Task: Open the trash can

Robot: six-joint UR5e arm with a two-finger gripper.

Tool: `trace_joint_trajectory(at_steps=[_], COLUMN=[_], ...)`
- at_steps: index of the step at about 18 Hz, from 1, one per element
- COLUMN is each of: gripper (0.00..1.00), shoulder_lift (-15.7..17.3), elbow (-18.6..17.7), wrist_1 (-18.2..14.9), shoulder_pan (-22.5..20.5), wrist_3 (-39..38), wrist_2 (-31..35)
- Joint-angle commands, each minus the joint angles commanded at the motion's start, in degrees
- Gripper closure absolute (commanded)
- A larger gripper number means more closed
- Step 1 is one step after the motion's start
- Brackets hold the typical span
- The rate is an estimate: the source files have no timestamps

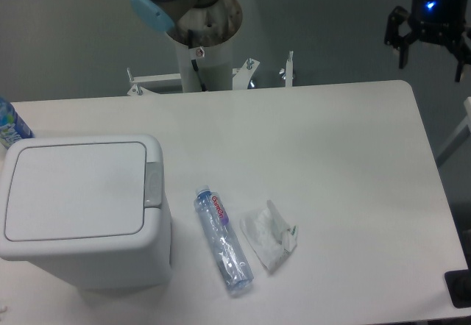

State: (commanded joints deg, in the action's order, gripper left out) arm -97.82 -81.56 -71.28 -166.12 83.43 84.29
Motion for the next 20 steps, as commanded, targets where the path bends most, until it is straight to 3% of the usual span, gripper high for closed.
trace_joint_trajectory(at_steps=[6,12,16,20], gripper=[0.0,0.0,0.0,0.0], shoulder_lift=[0.0,-0.4,-0.6,-0.6], elbow=[0.2,0.1,0.2,0.1], wrist_1=[0.5,4.3,4.7,4.7], shoulder_pan=[3.2,11.1,15.7,17.4], wrist_3=[-17.7,-39.4,-50.4,-59.9], wrist_2=[-5.9,-6.5,-7.2,-14.1])
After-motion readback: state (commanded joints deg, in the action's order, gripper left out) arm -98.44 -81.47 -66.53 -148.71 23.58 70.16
